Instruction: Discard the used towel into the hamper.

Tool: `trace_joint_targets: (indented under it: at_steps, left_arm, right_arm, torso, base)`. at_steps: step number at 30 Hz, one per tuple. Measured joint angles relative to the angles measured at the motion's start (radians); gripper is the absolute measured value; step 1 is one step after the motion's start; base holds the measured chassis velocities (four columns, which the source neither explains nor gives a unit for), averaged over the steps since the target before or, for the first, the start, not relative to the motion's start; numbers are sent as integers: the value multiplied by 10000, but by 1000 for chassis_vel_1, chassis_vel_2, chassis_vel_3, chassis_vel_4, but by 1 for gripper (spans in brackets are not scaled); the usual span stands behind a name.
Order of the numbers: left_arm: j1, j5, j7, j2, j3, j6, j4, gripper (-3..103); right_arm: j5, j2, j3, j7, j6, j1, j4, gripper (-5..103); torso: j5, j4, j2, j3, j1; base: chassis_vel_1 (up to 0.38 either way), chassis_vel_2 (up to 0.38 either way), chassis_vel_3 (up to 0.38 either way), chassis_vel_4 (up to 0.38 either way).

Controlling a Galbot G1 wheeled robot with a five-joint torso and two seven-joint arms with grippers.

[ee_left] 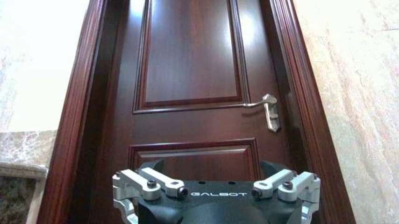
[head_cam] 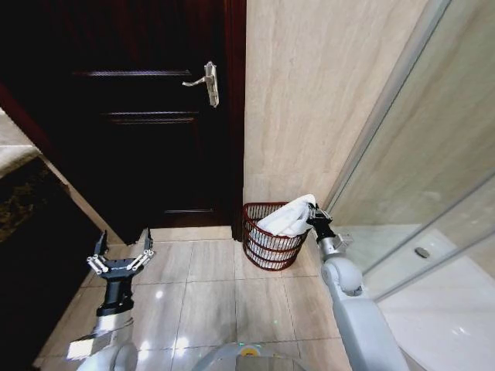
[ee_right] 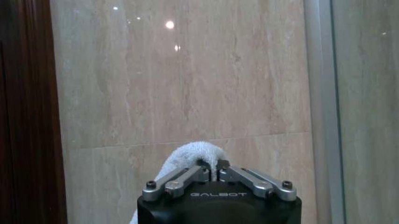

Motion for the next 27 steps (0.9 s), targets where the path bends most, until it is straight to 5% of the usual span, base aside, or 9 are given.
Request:
trace_joint_targets:
  at_steps: [27]
  left_arm:
    - [-78,162,76,0,103,130,-6,100]
  right_arm:
    - [100,24,41,-129,5,-169,-4,3]
  torso:
    - [0,0,0,1,1]
  base:
    - [-30,33,28,-31]
